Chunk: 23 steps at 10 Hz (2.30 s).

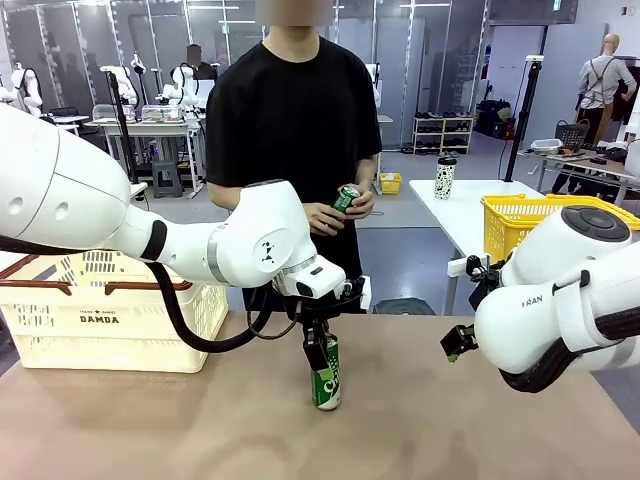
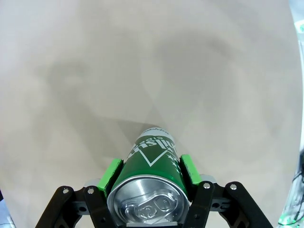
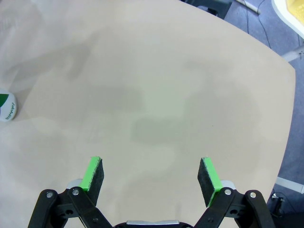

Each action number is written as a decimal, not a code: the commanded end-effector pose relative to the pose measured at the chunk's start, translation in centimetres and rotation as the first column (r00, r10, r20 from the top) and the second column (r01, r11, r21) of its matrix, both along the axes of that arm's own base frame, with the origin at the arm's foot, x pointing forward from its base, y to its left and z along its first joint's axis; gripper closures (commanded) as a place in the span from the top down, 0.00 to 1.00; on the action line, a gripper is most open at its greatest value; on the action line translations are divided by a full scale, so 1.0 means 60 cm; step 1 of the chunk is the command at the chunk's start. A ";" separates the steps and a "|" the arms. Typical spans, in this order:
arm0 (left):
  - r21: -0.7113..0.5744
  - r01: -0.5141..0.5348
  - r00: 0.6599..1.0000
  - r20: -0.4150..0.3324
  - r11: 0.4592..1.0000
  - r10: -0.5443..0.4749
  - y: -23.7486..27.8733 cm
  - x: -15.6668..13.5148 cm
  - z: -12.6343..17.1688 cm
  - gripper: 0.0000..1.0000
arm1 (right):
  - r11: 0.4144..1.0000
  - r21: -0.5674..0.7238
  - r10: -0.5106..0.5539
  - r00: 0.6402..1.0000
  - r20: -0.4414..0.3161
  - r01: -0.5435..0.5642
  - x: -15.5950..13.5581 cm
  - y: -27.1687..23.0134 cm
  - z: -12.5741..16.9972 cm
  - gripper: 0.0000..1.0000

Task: Place the drinks into the Shopping basket.
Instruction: Pick up one drink and place it into the Shopping basket.

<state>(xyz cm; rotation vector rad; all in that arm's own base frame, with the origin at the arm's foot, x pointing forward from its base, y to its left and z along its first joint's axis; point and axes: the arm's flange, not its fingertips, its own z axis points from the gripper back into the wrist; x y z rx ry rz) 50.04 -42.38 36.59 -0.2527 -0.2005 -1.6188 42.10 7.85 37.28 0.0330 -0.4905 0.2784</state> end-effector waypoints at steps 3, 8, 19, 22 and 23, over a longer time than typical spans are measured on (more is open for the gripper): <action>0.084 -0.087 0.994 0.075 0.993 0.081 0.018 -0.025 0.064 0.16 | 1.000 0.000 0.004 1.000 0.000 -0.004 0.000 -0.002 0.000 1.00; 0.032 -0.237 0.944 0.243 0.971 0.222 0.118 -0.058 0.254 0.16 | 1.000 0.000 0.004 1.000 0.000 -0.004 0.000 -0.002 0.000 1.00; -0.338 -0.792 0.379 0.383 0.509 0.843 0.507 -0.130 0.484 0.16 | 1.000 0.000 0.004 1.000 0.000 -0.004 0.000 -0.002 0.000 1.00; -0.314 -0.800 0.398 0.360 0.512 0.844 0.523 -0.119 0.488 0.16 | 1.000 0.000 0.004 1.000 0.000 -0.004 0.000 -0.002 0.000 1.00; -0.314 -0.800 0.398 0.360 0.512 0.844 0.523 -0.119 0.488 0.16 | 1.000 0.000 0.004 1.000 0.000 -0.004 0.000 -0.002 0.000 1.00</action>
